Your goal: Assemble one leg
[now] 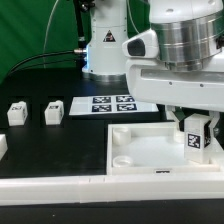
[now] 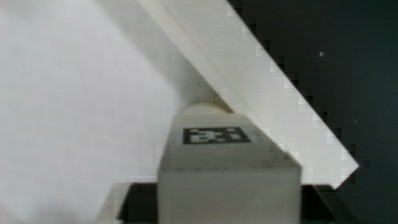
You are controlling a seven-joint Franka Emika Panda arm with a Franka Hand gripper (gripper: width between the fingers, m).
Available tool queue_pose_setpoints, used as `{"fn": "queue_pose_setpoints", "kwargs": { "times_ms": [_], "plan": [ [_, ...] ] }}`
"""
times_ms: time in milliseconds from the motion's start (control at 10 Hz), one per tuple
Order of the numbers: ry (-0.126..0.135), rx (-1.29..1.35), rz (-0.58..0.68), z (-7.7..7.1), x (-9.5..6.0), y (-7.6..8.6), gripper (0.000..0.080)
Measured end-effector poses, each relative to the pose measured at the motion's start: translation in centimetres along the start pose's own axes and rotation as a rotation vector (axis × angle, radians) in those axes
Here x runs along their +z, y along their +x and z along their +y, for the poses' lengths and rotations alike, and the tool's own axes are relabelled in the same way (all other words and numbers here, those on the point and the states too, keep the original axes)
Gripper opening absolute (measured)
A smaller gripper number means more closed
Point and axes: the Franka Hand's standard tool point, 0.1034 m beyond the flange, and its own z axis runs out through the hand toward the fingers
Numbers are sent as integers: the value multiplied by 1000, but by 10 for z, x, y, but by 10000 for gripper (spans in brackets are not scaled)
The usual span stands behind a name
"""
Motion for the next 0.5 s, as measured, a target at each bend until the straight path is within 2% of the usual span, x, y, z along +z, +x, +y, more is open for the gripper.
{"fn": "queue_pose_setpoints", "kwargs": {
  "times_ms": [300,500],
  "plan": [
    [13,348,-21,-1,0,-2,296],
    [15,462,-22,-3,1,-4,296]
  ]
}}
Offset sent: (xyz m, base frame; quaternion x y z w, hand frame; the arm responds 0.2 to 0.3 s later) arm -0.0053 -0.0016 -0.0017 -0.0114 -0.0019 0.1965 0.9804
